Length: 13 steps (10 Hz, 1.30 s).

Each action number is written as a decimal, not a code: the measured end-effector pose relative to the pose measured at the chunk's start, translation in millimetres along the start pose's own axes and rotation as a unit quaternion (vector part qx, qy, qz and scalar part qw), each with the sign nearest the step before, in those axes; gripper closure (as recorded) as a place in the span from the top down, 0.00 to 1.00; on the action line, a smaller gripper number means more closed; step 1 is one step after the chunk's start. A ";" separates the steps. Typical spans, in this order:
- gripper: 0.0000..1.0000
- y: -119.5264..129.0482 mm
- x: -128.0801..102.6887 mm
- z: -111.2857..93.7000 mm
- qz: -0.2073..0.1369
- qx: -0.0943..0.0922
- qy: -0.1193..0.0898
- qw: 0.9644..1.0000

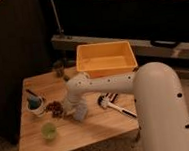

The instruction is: Wipe tray with towel

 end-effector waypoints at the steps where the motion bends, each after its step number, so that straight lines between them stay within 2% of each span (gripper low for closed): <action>1: 0.00 -3.1 -0.5 -17.9 -0.010 0.001 0.016 1.000; 3: 0.00 -11.2 3.6 -49.8 -0.035 -0.003 0.068 0.997; 5: 0.00 -22.5 14.7 -64.2 -0.036 -0.002 0.114 0.993; 7: 0.00 -41.7 29.0 -80.2 -0.017 0.017 0.140 0.990; 9: 0.00 -79.3 56.4 -106.9 0.004 0.042 0.148 0.988; 10: 0.00 -93.7 67.7 -119.2 0.012 0.048 0.151 0.987; 13: 0.00 -155.3 106.3 -166.9 0.046 0.072 0.146 0.986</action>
